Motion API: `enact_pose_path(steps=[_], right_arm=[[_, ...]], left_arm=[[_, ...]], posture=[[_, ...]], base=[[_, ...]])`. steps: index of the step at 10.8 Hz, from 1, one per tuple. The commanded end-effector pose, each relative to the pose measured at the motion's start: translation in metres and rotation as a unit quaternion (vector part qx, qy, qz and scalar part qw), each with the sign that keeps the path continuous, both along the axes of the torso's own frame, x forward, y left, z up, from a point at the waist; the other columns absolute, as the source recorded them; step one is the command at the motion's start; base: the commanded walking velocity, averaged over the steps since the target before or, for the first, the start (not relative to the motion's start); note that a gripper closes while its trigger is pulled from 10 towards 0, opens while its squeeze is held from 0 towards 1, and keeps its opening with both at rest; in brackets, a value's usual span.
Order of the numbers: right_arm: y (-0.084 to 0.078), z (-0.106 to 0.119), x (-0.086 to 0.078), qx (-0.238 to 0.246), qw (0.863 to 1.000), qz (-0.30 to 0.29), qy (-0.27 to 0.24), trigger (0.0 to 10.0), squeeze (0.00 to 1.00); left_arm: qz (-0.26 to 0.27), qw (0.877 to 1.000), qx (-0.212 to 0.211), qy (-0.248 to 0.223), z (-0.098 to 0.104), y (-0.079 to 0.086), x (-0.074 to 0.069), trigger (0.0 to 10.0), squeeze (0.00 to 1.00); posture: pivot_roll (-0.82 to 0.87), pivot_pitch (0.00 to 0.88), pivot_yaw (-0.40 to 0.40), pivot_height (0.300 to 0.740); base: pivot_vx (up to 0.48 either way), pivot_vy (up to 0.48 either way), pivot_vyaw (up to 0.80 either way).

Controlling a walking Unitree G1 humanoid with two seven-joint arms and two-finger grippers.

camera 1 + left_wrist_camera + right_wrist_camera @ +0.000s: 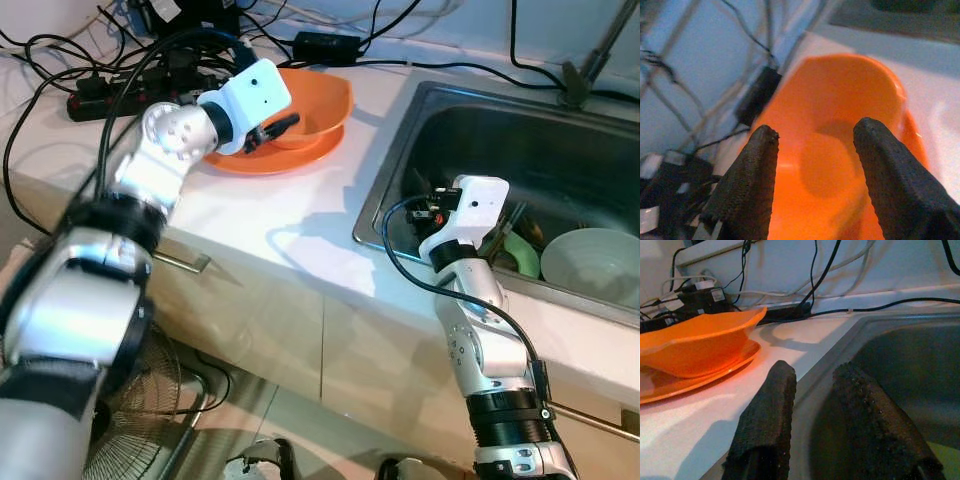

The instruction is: Kitchen organization

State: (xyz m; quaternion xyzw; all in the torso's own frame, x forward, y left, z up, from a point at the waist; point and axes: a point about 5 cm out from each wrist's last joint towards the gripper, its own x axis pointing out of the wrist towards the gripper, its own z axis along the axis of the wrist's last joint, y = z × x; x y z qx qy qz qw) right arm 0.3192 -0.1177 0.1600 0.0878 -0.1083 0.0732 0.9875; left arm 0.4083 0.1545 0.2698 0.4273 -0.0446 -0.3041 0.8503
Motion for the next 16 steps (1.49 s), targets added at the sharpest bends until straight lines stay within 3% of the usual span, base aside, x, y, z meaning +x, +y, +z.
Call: enact_pose_path(steps=[1,4,9,12,16], right_arm=[[0.0,-0.006,-0.002,-0.001,1.0,-0.003,0.016,10.0,0.0],[0.001,-0.008,-0.005,0.004,1.0,-0.005,0.018,10.0,0.0],[0.003,-0.01,-0.009,0.009,1.0,-0.004,0.024,10.0,0.0],[0.002,-0.012,-0.012,0.009,1.0,-0.005,0.027,10.0,0.0],[0.0,-0.014,-0.02,0.005,0.999,-0.007,0.036,10.0,0.0]], left_arm=[[-0.007,1.0,0.014,0.01,0.006,0.003,0.001,10.0,0.0],[-0.004,0.999,0.016,0.035,0.013,0.016,0.001,10.0,0.0],[-0.042,0.994,0.026,0.093,0.004,0.016,-0.002,10.0,0.0],[0.003,0.996,0.067,0.055,-0.002,0.018,0.002,10.0,0.0],[0.025,0.995,0.086,0.038,-0.012,0.011,0.005,10.0,0.0]], posture=[[0.04,0.115,0.076,0.74],[0.04,0.122,0.09,0.74],[0.04,0.136,0.093,0.74],[0.03,0.154,0.088,0.74],[0.01,0.188,0.082,0.74]], base=[[0.0,0.0,0.0],[0.0,0.0,0.0],[0.0,0.0,0.0],[0.0,0.0,0.0],[0.0,0.0,0.0]])
